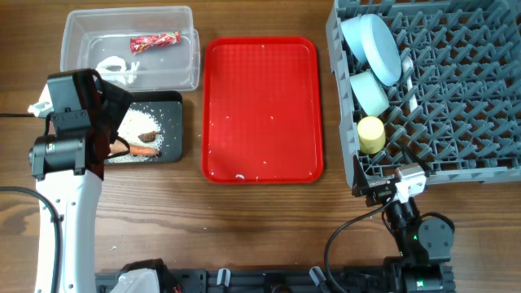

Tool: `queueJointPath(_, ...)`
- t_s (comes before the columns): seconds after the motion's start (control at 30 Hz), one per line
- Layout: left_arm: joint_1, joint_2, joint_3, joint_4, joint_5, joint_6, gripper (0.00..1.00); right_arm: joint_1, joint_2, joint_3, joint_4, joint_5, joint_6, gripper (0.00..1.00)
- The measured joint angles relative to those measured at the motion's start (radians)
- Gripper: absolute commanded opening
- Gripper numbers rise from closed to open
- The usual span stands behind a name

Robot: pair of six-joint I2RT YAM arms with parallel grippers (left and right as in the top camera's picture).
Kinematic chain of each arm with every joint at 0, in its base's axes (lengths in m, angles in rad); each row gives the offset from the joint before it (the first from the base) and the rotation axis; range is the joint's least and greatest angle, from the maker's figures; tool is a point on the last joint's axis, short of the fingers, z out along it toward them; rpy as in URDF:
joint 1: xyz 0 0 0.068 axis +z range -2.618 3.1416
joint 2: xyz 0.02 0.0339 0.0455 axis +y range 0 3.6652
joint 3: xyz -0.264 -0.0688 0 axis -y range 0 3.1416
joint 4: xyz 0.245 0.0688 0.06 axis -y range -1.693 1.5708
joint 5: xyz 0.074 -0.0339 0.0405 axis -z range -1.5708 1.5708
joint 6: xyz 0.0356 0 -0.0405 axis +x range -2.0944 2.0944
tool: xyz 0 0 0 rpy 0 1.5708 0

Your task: Sort waste into correct bins and load items into the dishwasher rack

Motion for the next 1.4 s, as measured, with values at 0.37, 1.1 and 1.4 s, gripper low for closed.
queueJointPath(0.37,-0.067,-0.334,-0.061,0.212,0.108,0.36,1.0,0.0,0.0,0.0,0.0,0.0,0.0,1.0)
queueJointPath(1.1,-0.071,-1.215,-1.098,0.789,0.271,0.61,1.0,0.0,0.0,0.0,0.0,0.0,0.0,1.0)
queueJointPath(1.4,-0.073,-1.216,-1.151,0.763,0.271,0.64,1.0,0.0,0.0,0.0,0.0,0.0,0.0,1.0)
